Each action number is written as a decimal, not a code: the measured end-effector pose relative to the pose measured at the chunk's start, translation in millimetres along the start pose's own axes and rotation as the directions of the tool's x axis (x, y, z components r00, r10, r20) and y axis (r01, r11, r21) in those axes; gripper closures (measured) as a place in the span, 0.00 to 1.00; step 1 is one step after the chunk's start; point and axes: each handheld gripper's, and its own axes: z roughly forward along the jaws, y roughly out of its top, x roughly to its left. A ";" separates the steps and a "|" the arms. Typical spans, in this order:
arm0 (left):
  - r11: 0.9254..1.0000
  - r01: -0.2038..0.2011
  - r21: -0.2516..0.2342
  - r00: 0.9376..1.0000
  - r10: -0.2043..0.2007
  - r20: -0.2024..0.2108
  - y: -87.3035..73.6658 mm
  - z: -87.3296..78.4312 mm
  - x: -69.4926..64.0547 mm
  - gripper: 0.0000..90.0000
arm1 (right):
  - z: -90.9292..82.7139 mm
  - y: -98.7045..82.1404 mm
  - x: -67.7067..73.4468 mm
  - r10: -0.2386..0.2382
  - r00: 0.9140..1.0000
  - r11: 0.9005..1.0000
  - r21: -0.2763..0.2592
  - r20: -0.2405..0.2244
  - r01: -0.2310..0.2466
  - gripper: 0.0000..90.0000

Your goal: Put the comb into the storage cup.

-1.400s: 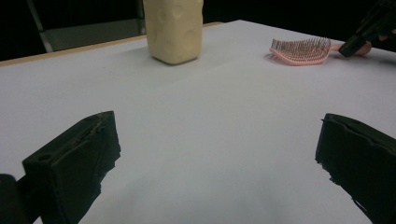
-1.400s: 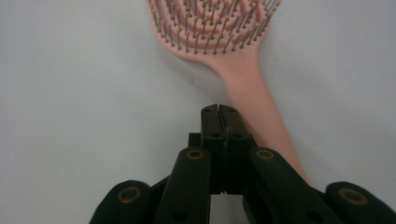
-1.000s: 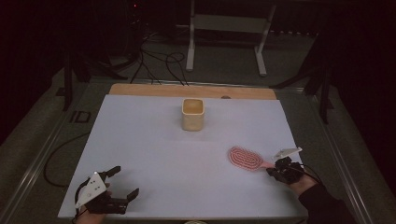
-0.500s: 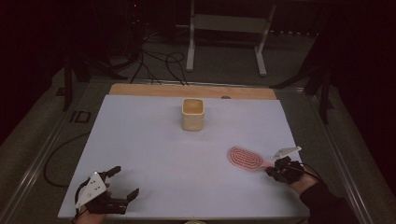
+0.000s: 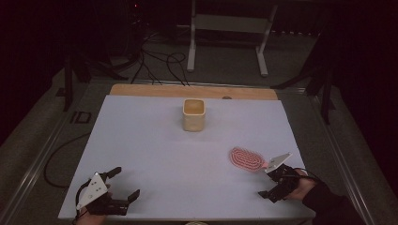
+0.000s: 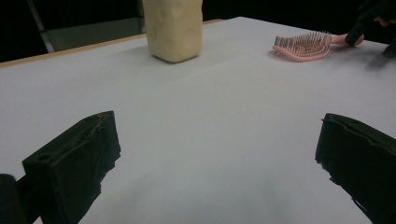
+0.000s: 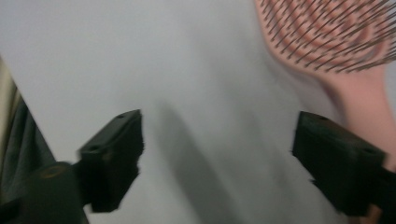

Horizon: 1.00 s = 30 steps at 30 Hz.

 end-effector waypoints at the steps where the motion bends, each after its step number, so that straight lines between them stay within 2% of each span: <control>1: 1.000 0.000 0.000 1.000 0.000 -0.001 0.1 -0.2 0.3 0.00 | -0.8 0.3 0.2 -0.003 1.000 1.000 0.007 -0.010 0.003 0.13; 3: 1.000 0.000 -0.002 1.000 0.000 -0.002 0.1 -0.2 0.4 0.00 | -0.8 0.4 -0.1 -0.006 1.000 1.000 0.005 -0.017 0.006 0.11; 5: 1.000 -0.001 0.001 1.000 0.001 -0.001 0.0 0.0 -0.1 0.00 | -1.8 0.6 -0.1 -0.039 0.999 0.999 0.020 -0.023 0.039 0.10; 6: 1.000 0.000 0.000 1.000 0.000 0.001 0.1 0.1 0.0 0.00 | -2.6 0.9 -0.4 -0.038 0.999 0.999 0.022 -0.027 0.039 0.10; 9: 1.000 0.000 0.002 1.000 0.000 0.001 0.1 0.2 -0.1 0.00 | -5.1 1.3 -0.4 -0.047 0.999 0.999 0.019 -0.016 0.048 0.10; 15: 1.000 -0.002 0.001 1.000 0.002 -0.001 0.1 -0.3 0.2 0.00 | -11.3 3.1 -1.3 -0.080 0.997 0.996 0.047 0.006 0.079 0.10; 21: 1.000 -0.002 0.002 1.000 0.002 -0.002 0.0 0.0 0.1 0.00 | -16.5 5.2 -5.1 -0.140 0.990 0.988 0.061 0.004 0.140 0.11; 25: 1.000 -0.006 0.005 1.000 0.006 -0.004 0.0 0.2 0.1 0.00 | -19.7 7.3 -9.6 -0.152 0.988 0.986 0.071 0.019 0.150 0.12; 28: 1.000 -0.010 0.006 1.000 0.010 -0.004 -0.1 0.2 -0.2 0.00 | -22.5 9.1 -11.2 -0.130 0.991 0.989 0.078 0.020 0.129 0.13; 30: 1.000 -0.004 0.004 1.000 0.004 -0.003 0.0 0.2 0.2 0.00 | -25.2 11.0 -15.6 -0.144 0.989 0.986 0.085 0.022 0.141 0.13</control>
